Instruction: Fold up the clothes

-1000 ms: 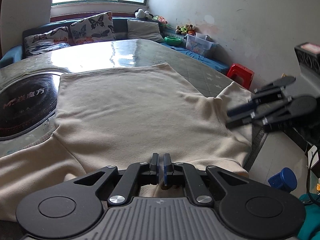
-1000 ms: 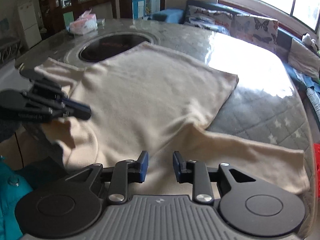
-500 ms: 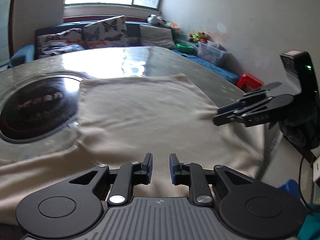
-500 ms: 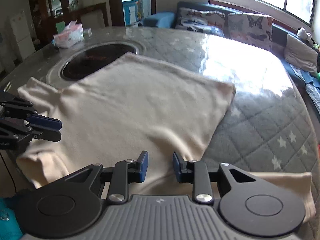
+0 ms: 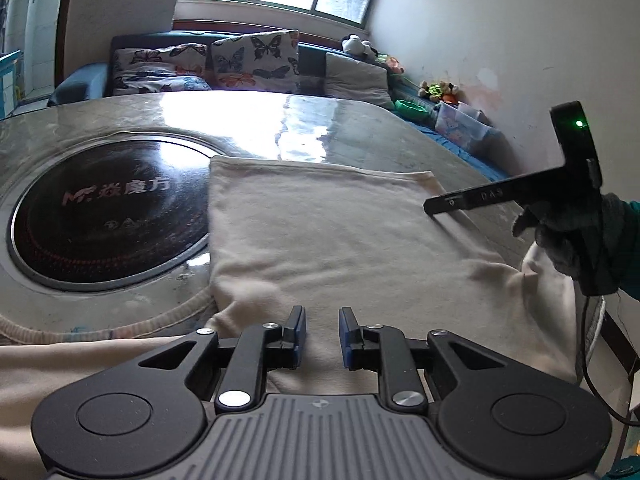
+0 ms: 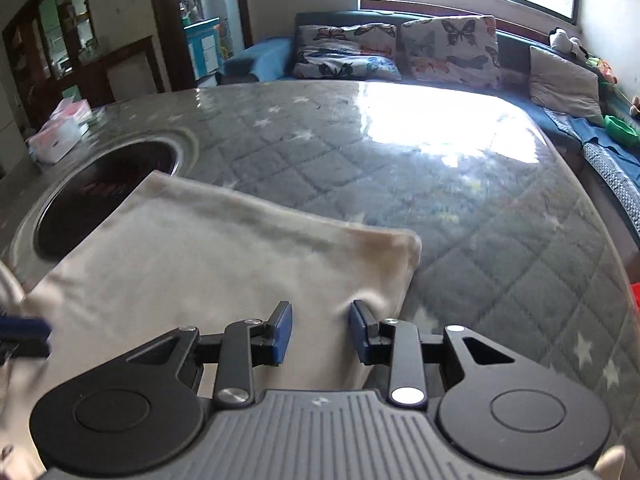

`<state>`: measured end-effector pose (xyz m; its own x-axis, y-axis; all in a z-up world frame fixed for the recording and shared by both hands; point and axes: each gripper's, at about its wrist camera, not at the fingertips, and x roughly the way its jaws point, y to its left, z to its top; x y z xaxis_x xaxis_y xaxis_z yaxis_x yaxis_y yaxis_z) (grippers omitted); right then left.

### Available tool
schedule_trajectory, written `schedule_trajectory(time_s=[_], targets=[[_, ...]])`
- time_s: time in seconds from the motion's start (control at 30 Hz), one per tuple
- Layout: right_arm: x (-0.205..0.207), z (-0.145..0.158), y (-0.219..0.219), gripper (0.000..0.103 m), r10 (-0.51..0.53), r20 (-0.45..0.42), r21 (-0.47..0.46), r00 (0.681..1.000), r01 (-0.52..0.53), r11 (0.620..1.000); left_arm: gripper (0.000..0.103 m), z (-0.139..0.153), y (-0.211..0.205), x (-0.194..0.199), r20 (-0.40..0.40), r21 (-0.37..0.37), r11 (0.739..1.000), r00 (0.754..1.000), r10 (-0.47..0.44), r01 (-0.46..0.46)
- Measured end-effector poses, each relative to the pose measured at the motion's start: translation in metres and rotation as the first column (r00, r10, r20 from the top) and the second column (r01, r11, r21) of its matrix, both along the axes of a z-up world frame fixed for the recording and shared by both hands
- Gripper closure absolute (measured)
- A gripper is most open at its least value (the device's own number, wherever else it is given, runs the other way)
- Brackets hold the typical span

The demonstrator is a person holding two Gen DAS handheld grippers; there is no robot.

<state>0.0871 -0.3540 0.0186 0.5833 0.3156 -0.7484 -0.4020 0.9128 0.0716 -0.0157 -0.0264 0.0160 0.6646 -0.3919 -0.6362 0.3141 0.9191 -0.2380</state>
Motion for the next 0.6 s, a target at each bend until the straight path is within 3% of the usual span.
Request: schedule_trajectory(time_s=[0.6], targets=[[0.068,-0.009,0.045,0.066,0.044,0.044,-0.026,0.998,-0.043,0.999,0.084,-0.002,0.012,-0.003,0.059,0.061,0.993,0.994,0.094,-0.098]])
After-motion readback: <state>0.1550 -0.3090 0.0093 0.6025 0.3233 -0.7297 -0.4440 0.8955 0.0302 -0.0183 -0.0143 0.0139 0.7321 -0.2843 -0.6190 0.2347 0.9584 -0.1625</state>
